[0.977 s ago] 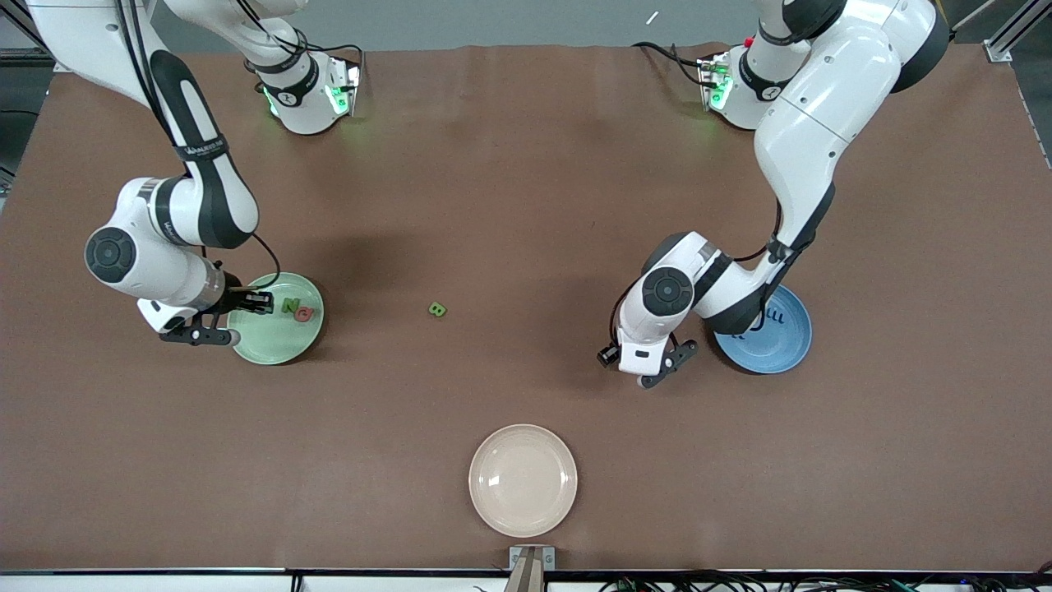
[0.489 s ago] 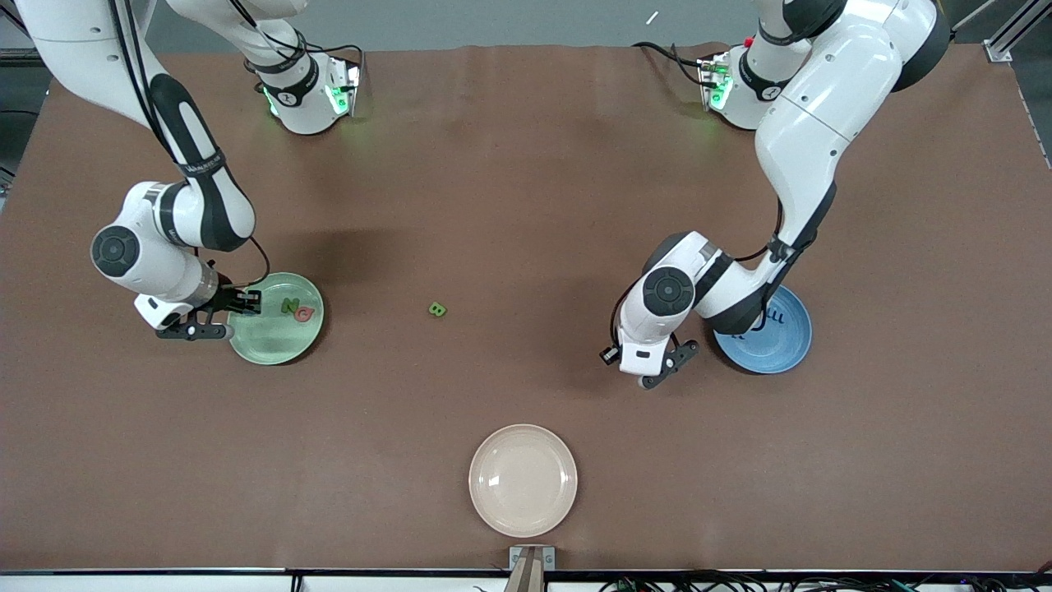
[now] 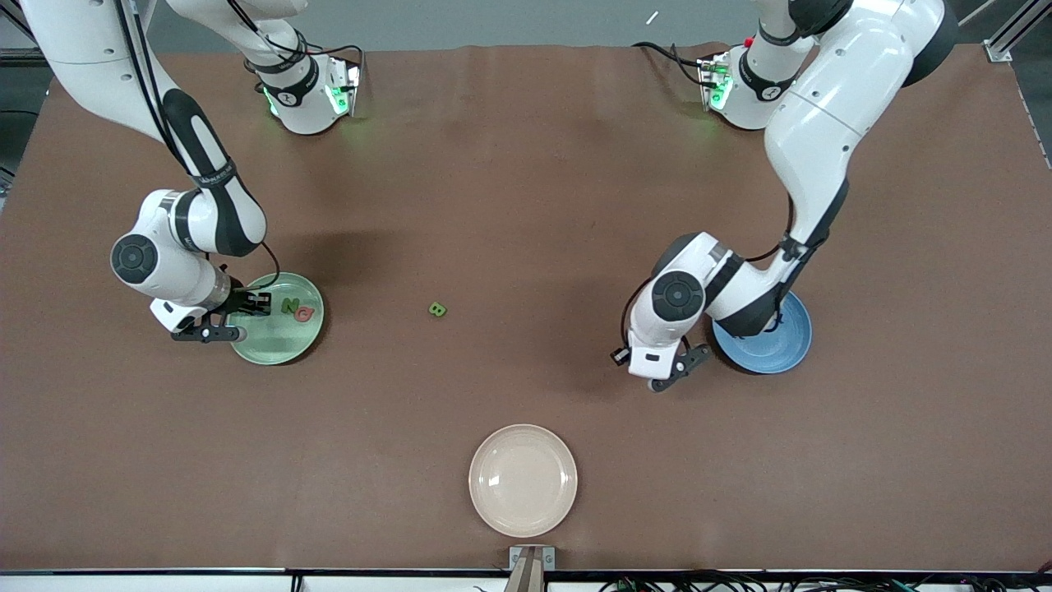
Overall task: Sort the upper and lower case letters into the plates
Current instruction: 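Release G onto green plate with the right gripper while the left gripper grasps n, then drop n onto blue plate with the left gripper while the right gripper reaches B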
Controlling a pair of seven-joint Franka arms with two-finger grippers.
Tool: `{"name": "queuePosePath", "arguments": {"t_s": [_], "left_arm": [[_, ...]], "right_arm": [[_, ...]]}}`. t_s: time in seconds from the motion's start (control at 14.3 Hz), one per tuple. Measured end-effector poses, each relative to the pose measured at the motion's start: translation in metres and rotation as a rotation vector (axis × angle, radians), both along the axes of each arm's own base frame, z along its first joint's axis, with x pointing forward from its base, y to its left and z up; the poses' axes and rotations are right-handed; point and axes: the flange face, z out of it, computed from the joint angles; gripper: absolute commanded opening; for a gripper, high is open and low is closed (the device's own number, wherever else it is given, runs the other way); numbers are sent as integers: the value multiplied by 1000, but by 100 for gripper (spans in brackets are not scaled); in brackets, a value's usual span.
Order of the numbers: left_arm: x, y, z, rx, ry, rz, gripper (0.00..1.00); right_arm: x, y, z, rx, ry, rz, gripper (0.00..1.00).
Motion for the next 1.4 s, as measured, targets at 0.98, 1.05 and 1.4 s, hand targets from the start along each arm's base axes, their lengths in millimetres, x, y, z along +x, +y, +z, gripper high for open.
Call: {"name": "queuePosePath", "arguments": {"t_s": [0.98,1.05,1.4], "left_arm": [[-11,216,18,50,68,-368,8],[-12,218,14,55,62,-377,8],[-13,220,-7,58,37,-424,8]], "right_arm": [[25,207,83,36,83,-327,100],[21,230,82,35,62,-351,100],[1,309,57,37,-25,-508,100]]}}
